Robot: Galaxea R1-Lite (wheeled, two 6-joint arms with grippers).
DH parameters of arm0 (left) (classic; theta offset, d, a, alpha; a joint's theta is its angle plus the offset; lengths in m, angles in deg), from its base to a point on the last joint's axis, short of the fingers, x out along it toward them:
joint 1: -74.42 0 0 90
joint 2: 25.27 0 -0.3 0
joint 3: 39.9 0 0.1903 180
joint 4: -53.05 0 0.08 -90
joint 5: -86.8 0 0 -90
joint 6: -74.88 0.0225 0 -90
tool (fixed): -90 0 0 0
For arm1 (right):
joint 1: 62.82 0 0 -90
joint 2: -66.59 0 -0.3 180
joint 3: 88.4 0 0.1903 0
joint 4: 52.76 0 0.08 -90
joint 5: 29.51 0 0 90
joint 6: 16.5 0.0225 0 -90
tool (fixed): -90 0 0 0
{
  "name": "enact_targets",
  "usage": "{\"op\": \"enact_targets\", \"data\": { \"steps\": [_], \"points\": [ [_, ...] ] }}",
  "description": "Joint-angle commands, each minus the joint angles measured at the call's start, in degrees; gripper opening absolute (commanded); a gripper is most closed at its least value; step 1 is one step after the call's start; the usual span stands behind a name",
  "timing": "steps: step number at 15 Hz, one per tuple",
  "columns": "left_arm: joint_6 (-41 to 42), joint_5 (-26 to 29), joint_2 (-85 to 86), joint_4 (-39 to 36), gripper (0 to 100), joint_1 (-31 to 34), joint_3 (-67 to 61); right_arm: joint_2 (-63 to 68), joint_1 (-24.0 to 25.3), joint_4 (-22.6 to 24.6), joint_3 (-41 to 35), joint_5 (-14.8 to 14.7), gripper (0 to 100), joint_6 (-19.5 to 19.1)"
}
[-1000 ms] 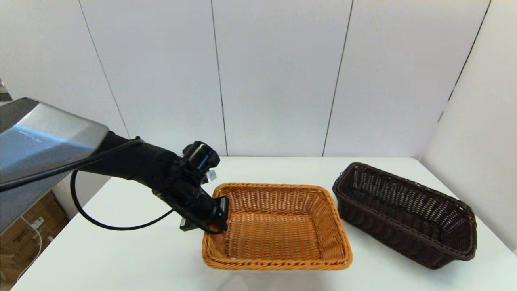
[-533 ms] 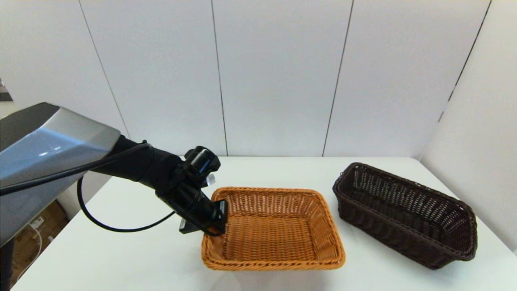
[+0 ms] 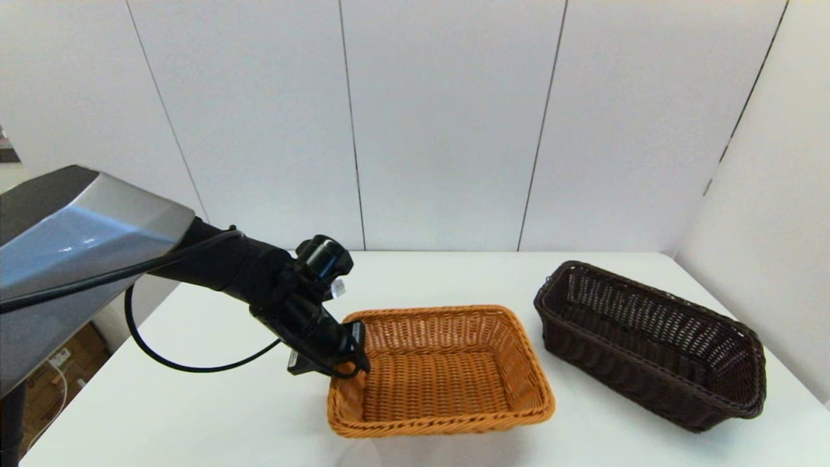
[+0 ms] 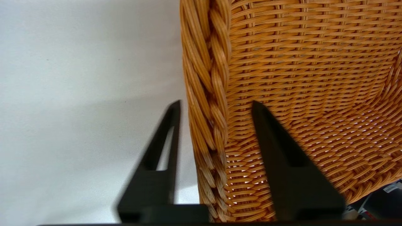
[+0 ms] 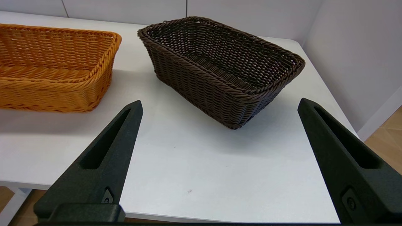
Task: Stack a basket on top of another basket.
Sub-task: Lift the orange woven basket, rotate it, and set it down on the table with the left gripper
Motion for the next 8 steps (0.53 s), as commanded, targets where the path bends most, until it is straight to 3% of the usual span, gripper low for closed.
{"op": "enact_targets", "data": {
  "steps": [1, 3, 8],
  "points": [
    [0.00, -2.00, 0.41, 0.76, 100, -0.04, 0.17, 0.00, 0.00, -0.02, 0.01, 0.04, 100, -0.04],
    [0.08, -5.25, 1.82, 3.05, 100, 0.48, 1.84, 0.09, 0.00, -0.02, 0.01, 0.04, 100, -0.04],
    [3.33, -5.42, 12.02, 10.96, 100, 4.18, 3.51, 0.09, 0.00, -0.02, 0.01, 0.04, 100, -0.04]
  ]
}}
